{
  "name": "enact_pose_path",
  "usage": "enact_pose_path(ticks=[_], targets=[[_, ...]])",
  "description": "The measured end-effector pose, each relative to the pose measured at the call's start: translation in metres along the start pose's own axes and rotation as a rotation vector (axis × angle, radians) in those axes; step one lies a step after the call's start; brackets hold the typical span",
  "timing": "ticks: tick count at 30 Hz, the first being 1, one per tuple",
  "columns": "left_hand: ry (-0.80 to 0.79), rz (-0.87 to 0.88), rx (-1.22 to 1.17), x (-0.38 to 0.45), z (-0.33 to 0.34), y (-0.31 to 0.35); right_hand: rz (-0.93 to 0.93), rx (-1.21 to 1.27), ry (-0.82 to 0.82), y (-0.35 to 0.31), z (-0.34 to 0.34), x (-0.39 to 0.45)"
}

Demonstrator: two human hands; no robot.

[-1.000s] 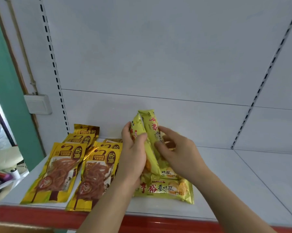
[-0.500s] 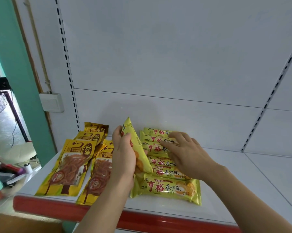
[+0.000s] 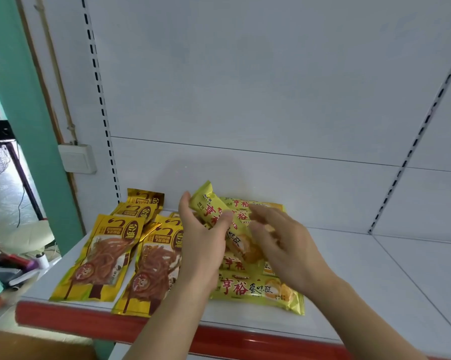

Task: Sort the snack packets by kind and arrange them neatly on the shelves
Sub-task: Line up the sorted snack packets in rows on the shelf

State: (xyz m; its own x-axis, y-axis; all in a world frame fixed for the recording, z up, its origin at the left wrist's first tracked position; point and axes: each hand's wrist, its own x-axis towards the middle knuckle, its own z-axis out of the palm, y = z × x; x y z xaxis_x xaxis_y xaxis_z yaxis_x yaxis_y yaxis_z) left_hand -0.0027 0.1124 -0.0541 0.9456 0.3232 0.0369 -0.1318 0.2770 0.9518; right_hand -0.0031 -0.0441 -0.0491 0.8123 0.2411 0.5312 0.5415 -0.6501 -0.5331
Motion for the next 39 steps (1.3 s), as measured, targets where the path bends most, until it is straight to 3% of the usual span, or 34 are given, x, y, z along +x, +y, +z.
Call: enact_pose_path(ticks=[4,8,14,20,28,33,39], targets=[[0.012,0.022,-0.048,-0.007,0.015,-0.003,-0.124,-0.262,0.025,-0.004,0.011,-0.017],[0.025,0.0,0.014,-0.004,0.013,0.003,-0.164,-0.339,0.082,0.014,-0.004,-0.015],[0.069,0.284,0.787,0.003,-0.008,0.002,-0.159,-0.392,-0.097,0.034,-0.024,-0.004],[-0.013,0.273,1.233,-0.001,-0.015,-0.017,-0.12,-0.544,-0.221,0.045,-0.001,-0.018],[-0.043,0.294,1.296,-0.005,-0.019,-0.017,0.035,-0.674,-0.326,0.023,0.0,-0.03],[-0.1,0.449,1.27,-0.016,-0.014,-0.01,0.103,-0.696,-0.209,0.004,-0.017,-0.043],[-0.211,0.677,1.182,-0.042,0.026,-0.018,0.262,-0.778,-0.197,-0.001,-0.052,-0.082]])
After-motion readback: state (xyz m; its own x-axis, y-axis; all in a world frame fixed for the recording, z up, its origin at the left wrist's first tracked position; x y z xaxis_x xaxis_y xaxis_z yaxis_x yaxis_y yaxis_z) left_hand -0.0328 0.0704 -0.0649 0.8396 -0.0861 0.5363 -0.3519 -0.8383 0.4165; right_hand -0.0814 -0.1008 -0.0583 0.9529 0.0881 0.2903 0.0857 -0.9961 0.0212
